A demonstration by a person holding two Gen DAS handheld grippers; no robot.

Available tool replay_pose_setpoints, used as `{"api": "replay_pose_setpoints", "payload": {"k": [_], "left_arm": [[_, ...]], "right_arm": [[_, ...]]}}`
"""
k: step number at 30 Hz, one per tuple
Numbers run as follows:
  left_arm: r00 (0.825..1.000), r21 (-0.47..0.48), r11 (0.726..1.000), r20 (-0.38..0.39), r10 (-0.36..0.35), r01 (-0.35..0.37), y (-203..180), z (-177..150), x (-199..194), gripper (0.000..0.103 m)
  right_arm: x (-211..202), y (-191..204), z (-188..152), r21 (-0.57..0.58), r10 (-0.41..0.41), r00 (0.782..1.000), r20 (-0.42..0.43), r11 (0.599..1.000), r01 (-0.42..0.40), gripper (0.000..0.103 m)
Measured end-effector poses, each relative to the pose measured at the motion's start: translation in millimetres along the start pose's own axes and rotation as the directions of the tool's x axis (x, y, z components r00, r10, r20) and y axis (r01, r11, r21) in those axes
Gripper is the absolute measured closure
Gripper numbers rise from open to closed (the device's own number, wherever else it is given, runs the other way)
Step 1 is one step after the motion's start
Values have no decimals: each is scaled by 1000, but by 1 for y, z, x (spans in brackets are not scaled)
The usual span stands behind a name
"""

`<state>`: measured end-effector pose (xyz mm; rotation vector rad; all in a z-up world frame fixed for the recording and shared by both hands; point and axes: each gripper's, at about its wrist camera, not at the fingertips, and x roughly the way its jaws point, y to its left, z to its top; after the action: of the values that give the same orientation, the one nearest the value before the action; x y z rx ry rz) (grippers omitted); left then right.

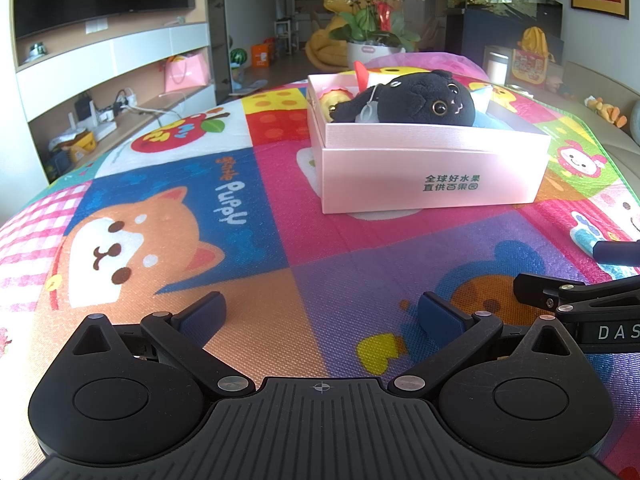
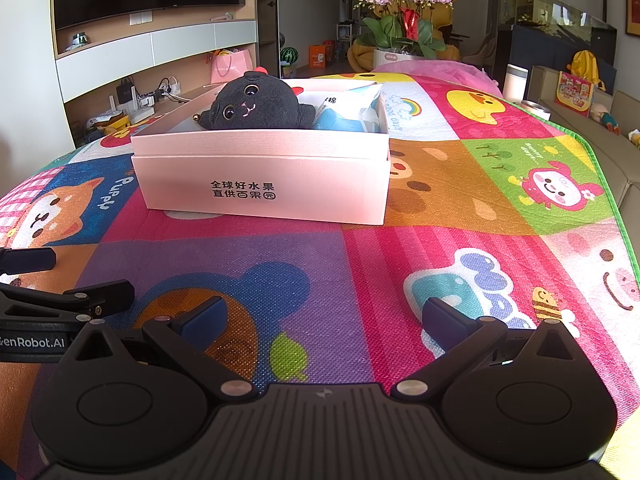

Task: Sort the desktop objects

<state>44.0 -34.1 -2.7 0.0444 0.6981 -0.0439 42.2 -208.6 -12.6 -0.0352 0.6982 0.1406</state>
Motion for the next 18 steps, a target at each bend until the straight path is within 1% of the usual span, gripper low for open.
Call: {"api": "replay_pose_setpoints", "payload": {"k": [18], "left_arm": [[1000, 0, 1000, -1, -1, 1, 0, 1, 0, 0]], "right_arm": [[0, 0, 0, 0, 0, 1000, 0, 1000, 0, 0]]}}
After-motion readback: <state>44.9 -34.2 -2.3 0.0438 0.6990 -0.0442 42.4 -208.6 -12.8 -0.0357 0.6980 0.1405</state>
